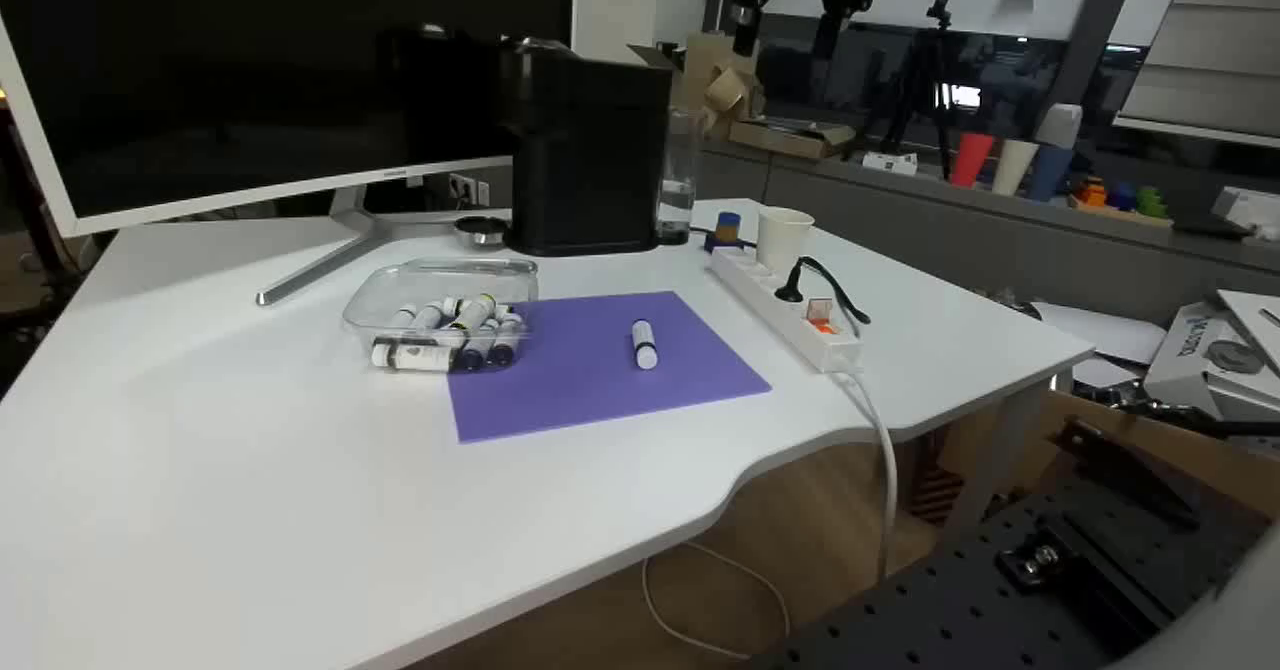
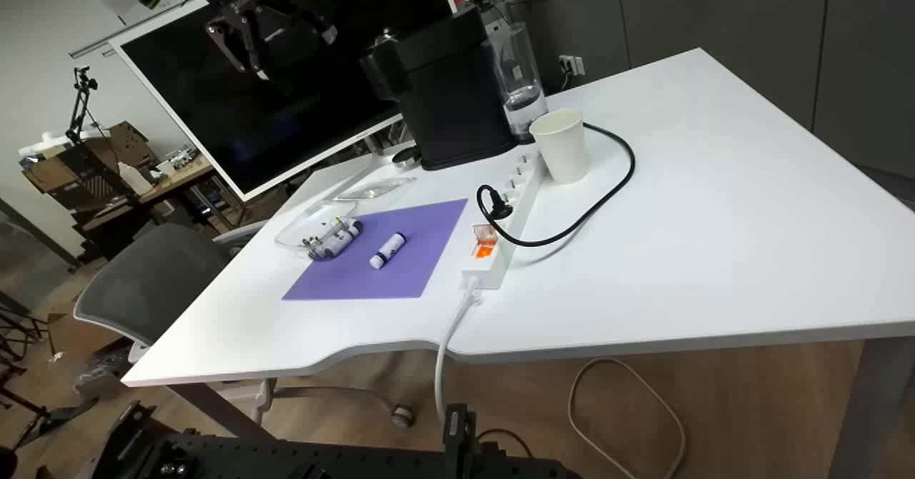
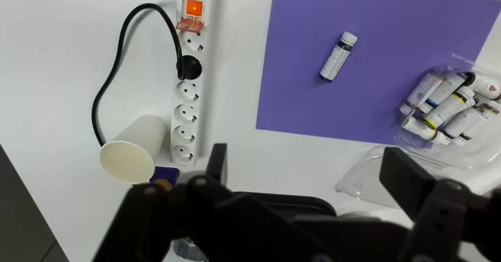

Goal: Turn off the extension cable

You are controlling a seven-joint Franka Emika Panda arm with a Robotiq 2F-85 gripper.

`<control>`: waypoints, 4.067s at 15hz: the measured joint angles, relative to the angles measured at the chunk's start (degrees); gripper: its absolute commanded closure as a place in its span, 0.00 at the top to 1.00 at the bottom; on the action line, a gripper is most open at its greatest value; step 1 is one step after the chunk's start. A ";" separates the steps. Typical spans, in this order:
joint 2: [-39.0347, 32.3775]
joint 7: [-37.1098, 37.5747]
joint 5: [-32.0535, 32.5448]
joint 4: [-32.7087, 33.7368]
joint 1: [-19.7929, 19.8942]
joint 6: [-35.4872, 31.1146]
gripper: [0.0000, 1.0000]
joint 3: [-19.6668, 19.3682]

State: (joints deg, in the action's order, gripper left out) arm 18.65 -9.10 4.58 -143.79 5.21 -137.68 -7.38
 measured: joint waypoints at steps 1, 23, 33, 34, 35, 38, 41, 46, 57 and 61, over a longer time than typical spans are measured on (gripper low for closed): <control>-0.02 0.00 0.00 0.01 0.00 -0.03 1.00 0.00; -15.22 -3.35 -0.45 -1.94 3.17 -13.60 1.00 -3.12; -28.84 -11.68 -7.04 -1.76 6.94 -22.05 0.25 -2.73; -29.63 -12.77 -7.66 -1.75 7.70 -22.74 0.19 -2.40; -30.39 -13.97 -8.28 -1.74 8.57 -23.50 0.11 -1.97; -32.27 -16.92 -9.86 -1.64 11.30 -24.88 0.00 -0.32; -33.23 -18.05 -10.41 -1.35 13.38 -24.93 0.01 0.98; -33.38 -18.05 -10.14 -1.21 13.61 -24.84 0.00 1.08; -37.27 -18.40 -10.21 0.37 16.67 -27.18 0.00 2.20; -39.76 -18.40 -10.12 1.94 17.35 -29.74 0.00 3.56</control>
State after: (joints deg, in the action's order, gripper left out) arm -21.11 -27.51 -5.54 -141.86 22.56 -167.42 -3.82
